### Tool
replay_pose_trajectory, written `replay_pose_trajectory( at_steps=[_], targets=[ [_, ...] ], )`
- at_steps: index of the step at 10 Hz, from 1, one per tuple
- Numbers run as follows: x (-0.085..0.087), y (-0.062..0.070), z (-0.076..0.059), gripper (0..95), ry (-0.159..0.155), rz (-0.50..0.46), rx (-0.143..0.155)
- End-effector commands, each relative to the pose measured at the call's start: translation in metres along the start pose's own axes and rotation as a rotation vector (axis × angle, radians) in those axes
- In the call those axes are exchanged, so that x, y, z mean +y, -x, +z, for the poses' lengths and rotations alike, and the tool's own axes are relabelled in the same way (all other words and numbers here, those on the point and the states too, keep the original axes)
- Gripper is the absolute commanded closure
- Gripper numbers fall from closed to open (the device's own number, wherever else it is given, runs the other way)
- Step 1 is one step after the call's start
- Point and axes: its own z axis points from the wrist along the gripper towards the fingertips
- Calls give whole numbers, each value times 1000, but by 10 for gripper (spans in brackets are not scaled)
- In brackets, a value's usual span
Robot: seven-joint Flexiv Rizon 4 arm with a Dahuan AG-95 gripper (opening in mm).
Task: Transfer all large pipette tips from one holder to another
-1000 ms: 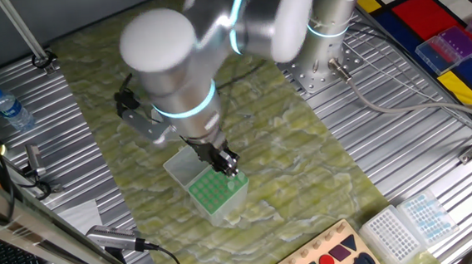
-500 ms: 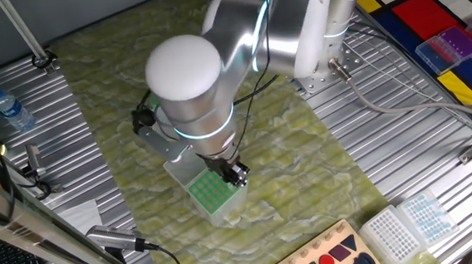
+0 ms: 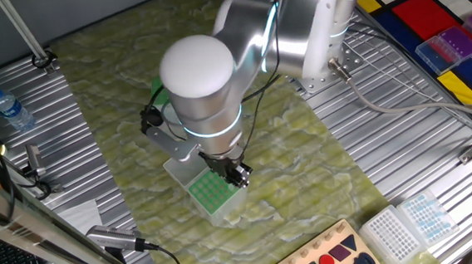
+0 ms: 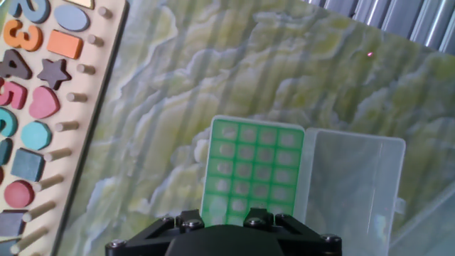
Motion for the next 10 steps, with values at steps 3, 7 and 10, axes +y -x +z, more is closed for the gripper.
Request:
replay_pose_trajectory(
  at_steps=[3,7,10],
  targets=[
    [1,1,7,760,-7,-10,-26],
    [1,2,12,760,-15,-22,-51],
    [1,2,15,760,-19,-28,-61]
  ],
)
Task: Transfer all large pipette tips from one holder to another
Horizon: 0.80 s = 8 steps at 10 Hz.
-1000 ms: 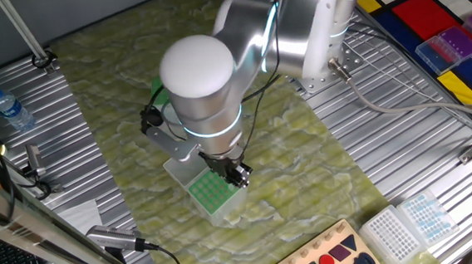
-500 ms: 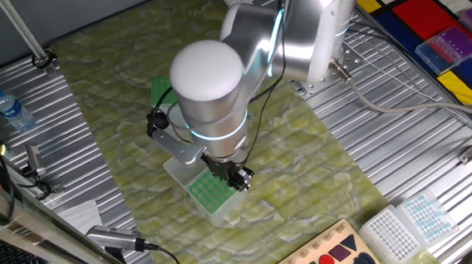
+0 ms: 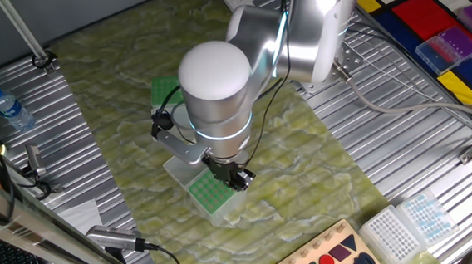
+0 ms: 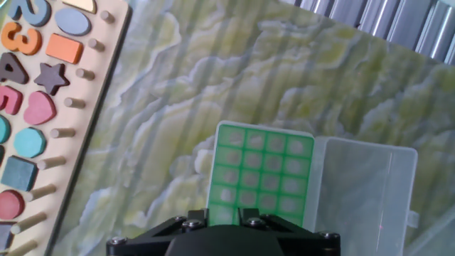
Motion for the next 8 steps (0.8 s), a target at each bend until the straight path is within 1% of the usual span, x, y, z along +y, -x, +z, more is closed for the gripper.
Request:
replay_pose_trajectory(
  at_steps=[1,2,5,6,7,8],
  targets=[
    [0,0,1,950,-2,-3,-5],
    [0,0,1,950,-4,-10,-8],
    [0,0,-2,950,-8,-24,1],
    [0,0,-6,950,-5,-26,3],
    [1,0,-14,950,-4,-25,14],
    [2,-1,-24,950,-6,-25,23]
  ],
)
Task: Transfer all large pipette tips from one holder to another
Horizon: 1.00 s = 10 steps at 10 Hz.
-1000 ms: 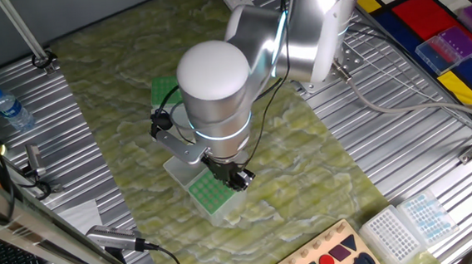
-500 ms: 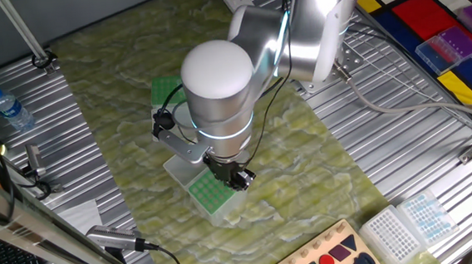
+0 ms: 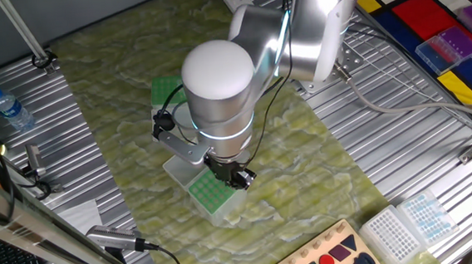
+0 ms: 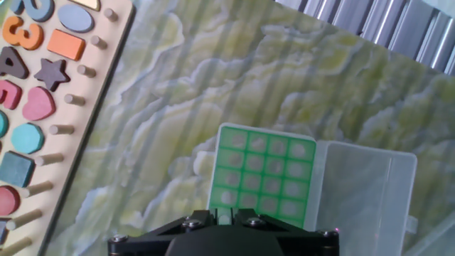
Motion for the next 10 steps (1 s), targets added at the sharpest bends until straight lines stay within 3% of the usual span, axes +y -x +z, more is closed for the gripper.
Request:
replay_pose_trajectory(
  at_steps=[1,5,6,7,8,10],
  targets=[
    [1,-2,-18,950,-12,1,15],
    [3,-8,-58,950,-19,2,39],
    [3,-8,-73,950,-15,10,48],
    [2,-7,-77,950,-14,10,53],
    [0,-3,-96,950,-5,24,71],
    [-7,5,-120,950,13,41,105]
  ],
)
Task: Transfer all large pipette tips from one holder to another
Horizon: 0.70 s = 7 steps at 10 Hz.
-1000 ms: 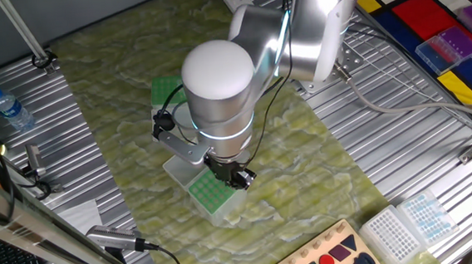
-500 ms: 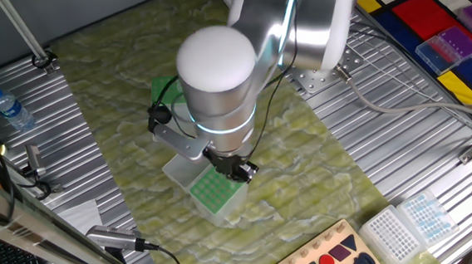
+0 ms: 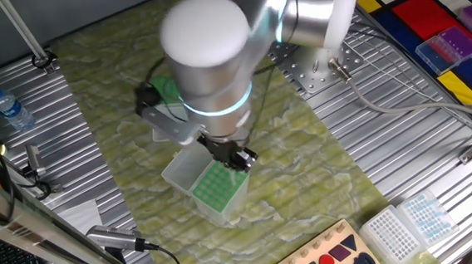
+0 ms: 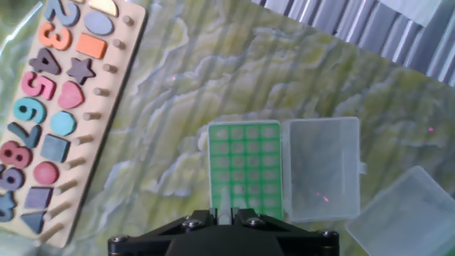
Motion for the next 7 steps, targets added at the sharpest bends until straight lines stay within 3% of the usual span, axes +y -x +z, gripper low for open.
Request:
replay_pose_trajectory(
  at_steps=[1,3,5,7],
  targets=[
    [-8,8,-27,950,19,13,43],
    [-14,12,-44,950,21,9,64],
    [-31,7,-56,950,-29,-106,95],
    [-56,-2,-58,950,-64,-197,111]
  ],
)
